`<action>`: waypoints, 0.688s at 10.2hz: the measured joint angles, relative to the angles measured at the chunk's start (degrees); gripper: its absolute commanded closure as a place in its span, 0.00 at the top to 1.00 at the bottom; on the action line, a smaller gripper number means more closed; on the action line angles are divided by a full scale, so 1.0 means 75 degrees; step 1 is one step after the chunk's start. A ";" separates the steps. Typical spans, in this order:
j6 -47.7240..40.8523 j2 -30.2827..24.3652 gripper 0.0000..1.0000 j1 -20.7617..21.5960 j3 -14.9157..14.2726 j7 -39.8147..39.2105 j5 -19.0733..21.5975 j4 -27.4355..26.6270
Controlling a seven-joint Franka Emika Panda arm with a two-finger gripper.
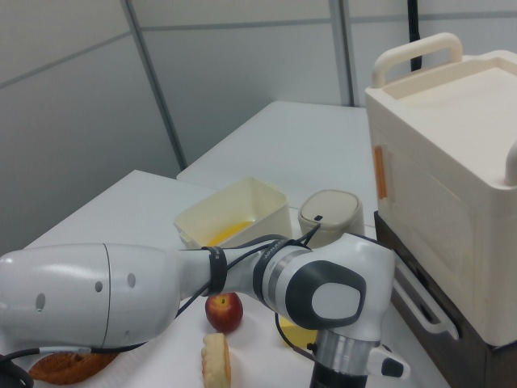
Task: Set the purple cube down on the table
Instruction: 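Lift the purple cube off the plate and set it on the table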
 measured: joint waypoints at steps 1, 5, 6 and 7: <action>0.0000 -0.0004 0.00 0.0000 0.0000 0.0000 0.0000 0.0002; -0.0017 -0.0359 0.01 0.0049 0.0024 -0.0171 0.0000 0.0113; -0.0052 -0.0506 0.01 0.0092 0.0057 -0.0214 0.0000 0.0142; -0.0106 -0.0634 0.01 0.0257 0.0082 -0.0221 0.0006 0.0238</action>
